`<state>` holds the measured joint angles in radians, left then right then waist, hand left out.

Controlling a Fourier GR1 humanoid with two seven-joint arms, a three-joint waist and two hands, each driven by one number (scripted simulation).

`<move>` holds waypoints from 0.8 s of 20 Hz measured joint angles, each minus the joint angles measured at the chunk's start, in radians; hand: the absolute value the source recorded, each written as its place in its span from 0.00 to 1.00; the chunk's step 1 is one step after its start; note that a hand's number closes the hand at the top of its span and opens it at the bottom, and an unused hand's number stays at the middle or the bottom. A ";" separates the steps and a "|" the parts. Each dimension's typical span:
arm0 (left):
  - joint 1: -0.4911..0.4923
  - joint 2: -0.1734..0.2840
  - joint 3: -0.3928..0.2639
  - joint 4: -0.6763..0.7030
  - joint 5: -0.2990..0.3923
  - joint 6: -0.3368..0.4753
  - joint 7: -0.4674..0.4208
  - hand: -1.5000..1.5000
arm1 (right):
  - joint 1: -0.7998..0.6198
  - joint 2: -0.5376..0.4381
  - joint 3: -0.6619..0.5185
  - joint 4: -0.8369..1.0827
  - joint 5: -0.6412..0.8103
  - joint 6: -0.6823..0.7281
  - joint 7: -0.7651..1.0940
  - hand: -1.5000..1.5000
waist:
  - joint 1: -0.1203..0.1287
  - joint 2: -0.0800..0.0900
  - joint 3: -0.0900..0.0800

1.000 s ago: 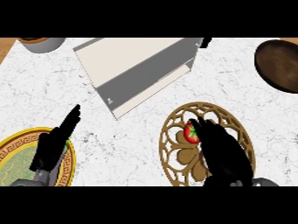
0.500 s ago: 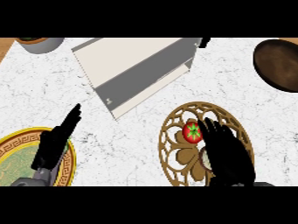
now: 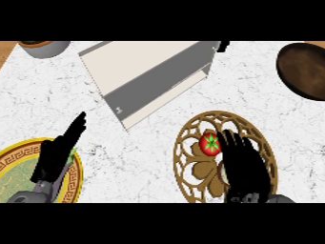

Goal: Pick the cupcake from the placemat and place it in the tiered shelf

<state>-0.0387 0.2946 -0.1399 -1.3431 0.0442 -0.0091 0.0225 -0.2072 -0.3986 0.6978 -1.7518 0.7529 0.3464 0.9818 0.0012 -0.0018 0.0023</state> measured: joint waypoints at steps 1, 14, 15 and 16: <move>-0.003 -0.008 0.001 0.002 -0.006 0.002 0.001 0.50 | -0.005 0.012 -0.009 0.023 0.011 0.004 -0.009 0.00 | 0.000 0.000 0.000; 0.015 -0.069 0.021 -0.033 -0.064 -0.004 0.027 0.50 | 0.028 0.097 -0.079 0.139 0.150 0.031 -0.129 1.00 | -0.001 -0.005 -0.005; 0.014 -0.059 0.032 -0.033 -0.058 -0.019 0.027 0.50 | 0.021 0.098 -0.086 0.154 0.154 0.025 -0.152 1.00 | -0.001 -0.006 -0.007; 0.031 -0.057 0.032 -0.050 -0.058 -0.023 0.027 0.50 | 0.018 0.104 -0.090 0.164 0.162 0.020 -0.163 1.00 | -0.001 -0.008 -0.008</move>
<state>-0.0080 0.2379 -0.1076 -1.3931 -0.0139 -0.0319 0.0494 -0.1892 -0.2942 0.6079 -1.5881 0.9144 0.3664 0.8184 0.0004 -0.0095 -0.0057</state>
